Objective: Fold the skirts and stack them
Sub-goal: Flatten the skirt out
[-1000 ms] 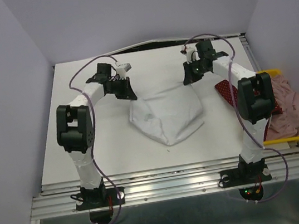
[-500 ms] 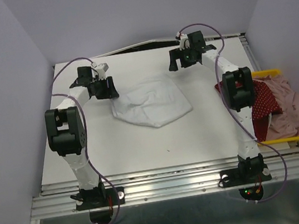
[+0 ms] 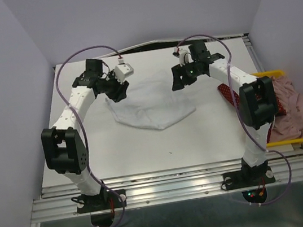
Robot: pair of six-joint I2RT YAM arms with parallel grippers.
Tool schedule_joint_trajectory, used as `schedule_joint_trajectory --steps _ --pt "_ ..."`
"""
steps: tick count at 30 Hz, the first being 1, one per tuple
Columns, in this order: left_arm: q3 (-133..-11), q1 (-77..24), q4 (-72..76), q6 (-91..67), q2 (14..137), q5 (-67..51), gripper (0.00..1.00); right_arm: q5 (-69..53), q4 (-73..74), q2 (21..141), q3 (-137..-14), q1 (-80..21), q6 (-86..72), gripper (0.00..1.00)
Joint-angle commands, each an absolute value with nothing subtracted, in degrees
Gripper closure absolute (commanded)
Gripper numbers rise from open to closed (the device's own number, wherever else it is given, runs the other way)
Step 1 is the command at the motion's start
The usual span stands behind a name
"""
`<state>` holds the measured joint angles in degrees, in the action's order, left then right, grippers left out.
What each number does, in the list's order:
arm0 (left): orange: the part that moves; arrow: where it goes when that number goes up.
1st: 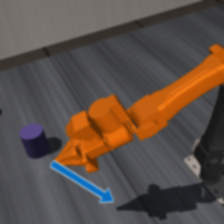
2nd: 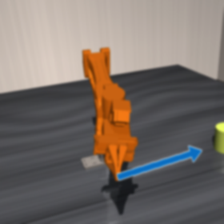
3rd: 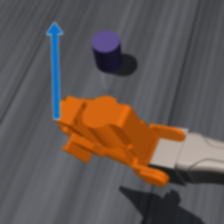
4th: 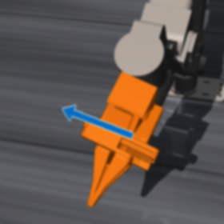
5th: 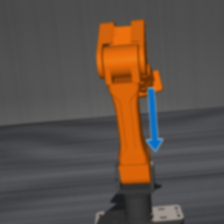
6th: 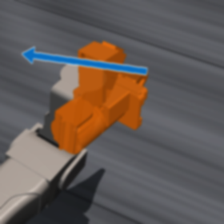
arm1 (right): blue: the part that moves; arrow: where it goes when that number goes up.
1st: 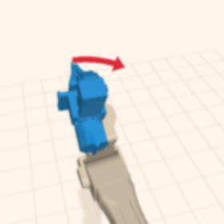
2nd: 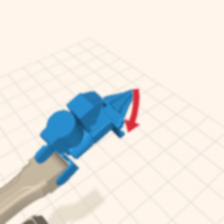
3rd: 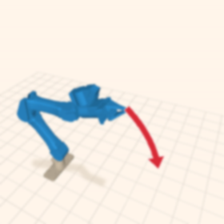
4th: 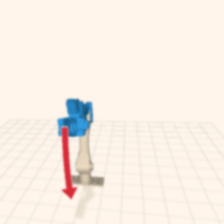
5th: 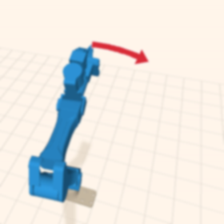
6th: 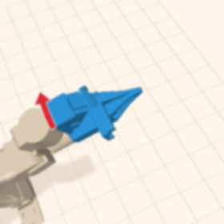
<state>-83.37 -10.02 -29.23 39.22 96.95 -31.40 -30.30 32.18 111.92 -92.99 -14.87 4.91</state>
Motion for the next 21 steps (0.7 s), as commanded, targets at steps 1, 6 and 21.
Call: schedule_joint_trajectory --steps 1,6,21 --pt "-82.8 -16.2 -42.2 60.7 100.3 -31.6 0.44 -33.7 35.9 113.0 -89.6 -15.9 7.6 0.35" --pt "-85.8 -21.3 -42.6 70.8 105.8 -29.9 0.46 -34.2 37.7 116.7 -88.3 -16.4 10.0 0.4" --pt "-78.3 -33.0 -37.4 86.6 109.2 -19.5 0.47 -30.7 35.0 120.9 -81.9 -16.4 11.4 0.43"
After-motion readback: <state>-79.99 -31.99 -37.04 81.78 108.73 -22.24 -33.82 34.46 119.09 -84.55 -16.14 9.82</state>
